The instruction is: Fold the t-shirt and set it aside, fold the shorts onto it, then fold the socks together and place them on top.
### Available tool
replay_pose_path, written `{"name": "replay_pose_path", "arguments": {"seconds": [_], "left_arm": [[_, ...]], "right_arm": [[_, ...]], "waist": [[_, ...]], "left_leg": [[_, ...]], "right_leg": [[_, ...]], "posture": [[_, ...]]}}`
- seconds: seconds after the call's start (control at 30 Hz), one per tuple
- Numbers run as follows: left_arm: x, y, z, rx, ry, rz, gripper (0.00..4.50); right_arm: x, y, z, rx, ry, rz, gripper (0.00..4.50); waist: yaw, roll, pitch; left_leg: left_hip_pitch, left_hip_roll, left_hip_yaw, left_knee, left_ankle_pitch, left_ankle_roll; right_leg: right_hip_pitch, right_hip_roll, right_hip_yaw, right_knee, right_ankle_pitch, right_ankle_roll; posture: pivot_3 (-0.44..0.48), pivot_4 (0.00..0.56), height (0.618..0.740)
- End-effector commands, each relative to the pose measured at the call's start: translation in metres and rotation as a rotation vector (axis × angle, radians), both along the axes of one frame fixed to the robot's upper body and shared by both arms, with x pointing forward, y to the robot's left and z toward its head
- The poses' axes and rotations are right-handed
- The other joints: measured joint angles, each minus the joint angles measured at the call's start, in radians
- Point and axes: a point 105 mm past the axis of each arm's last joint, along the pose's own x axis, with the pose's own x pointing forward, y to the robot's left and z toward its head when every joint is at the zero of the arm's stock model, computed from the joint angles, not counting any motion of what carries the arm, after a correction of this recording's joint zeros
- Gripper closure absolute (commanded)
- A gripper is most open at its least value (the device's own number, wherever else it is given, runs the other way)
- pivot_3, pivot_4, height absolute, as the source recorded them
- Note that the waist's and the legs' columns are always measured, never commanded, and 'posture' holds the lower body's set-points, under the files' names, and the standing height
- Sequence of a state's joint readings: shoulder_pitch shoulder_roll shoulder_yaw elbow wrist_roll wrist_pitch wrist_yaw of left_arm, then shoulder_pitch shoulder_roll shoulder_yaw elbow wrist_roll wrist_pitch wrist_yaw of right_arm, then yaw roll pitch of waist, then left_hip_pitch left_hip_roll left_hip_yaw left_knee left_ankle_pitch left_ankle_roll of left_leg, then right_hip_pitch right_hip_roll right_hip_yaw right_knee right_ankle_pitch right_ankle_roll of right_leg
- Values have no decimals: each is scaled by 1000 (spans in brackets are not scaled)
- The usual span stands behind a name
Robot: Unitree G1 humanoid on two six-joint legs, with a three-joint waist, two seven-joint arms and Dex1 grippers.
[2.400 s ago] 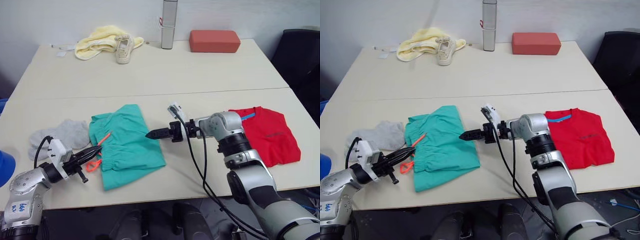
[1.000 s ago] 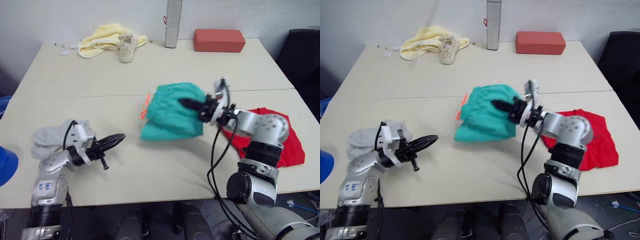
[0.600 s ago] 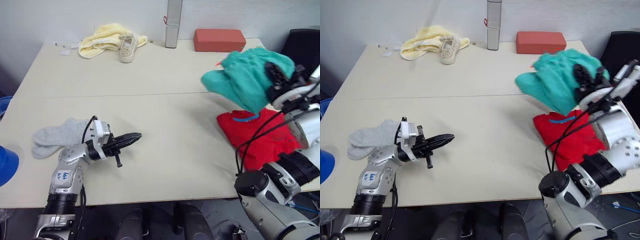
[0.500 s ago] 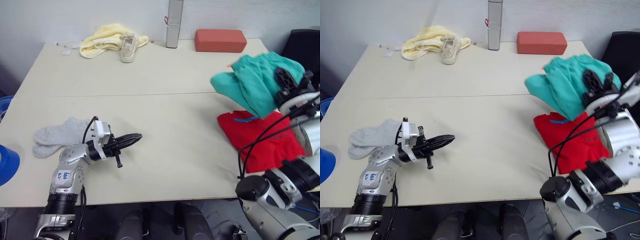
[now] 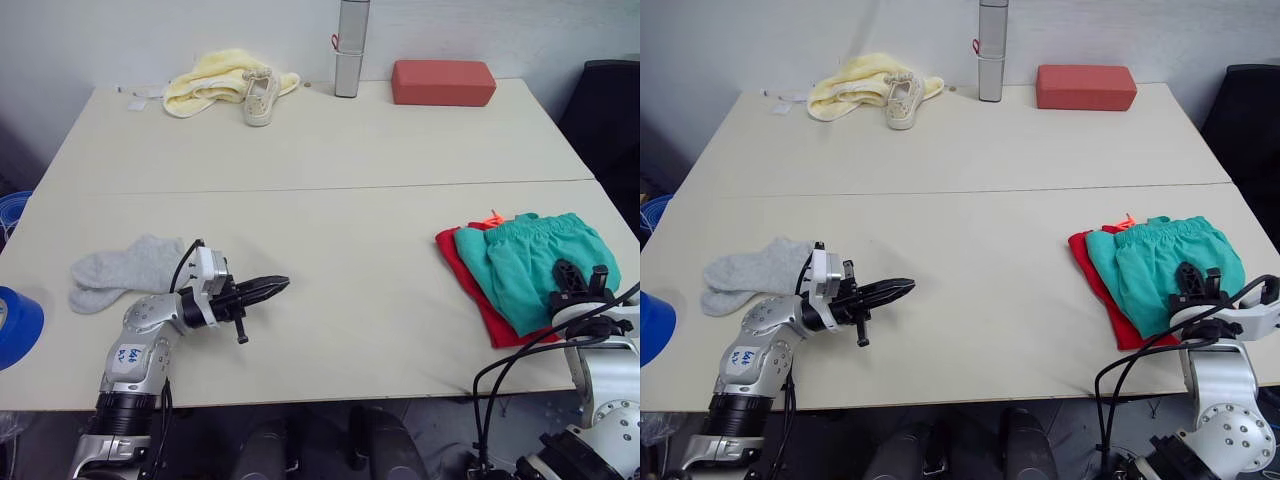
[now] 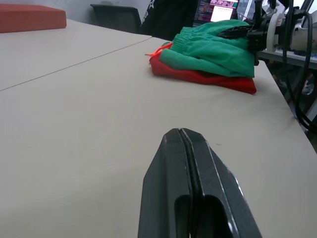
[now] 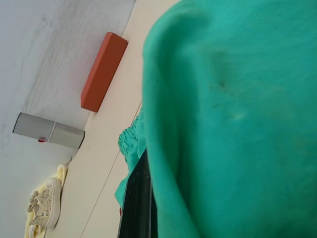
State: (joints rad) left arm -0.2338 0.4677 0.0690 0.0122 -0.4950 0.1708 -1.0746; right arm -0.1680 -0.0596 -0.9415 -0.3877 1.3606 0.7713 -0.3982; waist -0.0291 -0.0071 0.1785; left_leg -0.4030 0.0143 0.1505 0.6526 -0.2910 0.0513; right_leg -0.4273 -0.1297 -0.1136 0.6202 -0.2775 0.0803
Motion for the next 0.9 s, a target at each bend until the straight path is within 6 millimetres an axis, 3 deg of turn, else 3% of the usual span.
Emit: {"name": "replay_pose_path", "arguments": {"seconds": [0.03,0.2,0.3,0.47,0.67,0.9], "left_arm": [[-1,0,12,-12,-45,-9,4500],[2,0,14,-10,-52,-11,4500],[3,0,14,-11,-56,-10,4500],[4,0,13,-12,-56,-8,4500],[5,-5,11,-9,-58,-17,4500],[8,-8,13,-7,-67,-18,4500]], "right_arm": [[-2,2,-3,9,33,34,4479],[-1,11,-11,84,79,66,4479],[-1,19,-7,118,72,127,3824],[-13,3,9,2,128,78,2105],[-47,-25,13,-115,250,46,86],[-96,-66,9,-402,416,58,34]], "waist": [[2,0,0],[1,0,0],[1,0,0],[2,0,0],[17,0,0],[32,0,0]], "left_leg": [[0,0,0,0,0,0],[0,0,0,0,0,0],[0,0,0,0,0,0],[0,0,0,0,0,0],[0,0,-1,0,0,1],[0,0,-1,1,-3,6]], "right_leg": [[0,0,0,0,0,0],[0,0,0,-1,0,0],[0,0,0,-1,0,0],[0,-1,0,-1,0,0],[1,-1,0,-3,0,0],[2,0,0,-4,0,1]], "posture": [[0,150,740],[0,150,740],[0,150,740],[0,150,740],[0,150,740],[0,150,740]]}}
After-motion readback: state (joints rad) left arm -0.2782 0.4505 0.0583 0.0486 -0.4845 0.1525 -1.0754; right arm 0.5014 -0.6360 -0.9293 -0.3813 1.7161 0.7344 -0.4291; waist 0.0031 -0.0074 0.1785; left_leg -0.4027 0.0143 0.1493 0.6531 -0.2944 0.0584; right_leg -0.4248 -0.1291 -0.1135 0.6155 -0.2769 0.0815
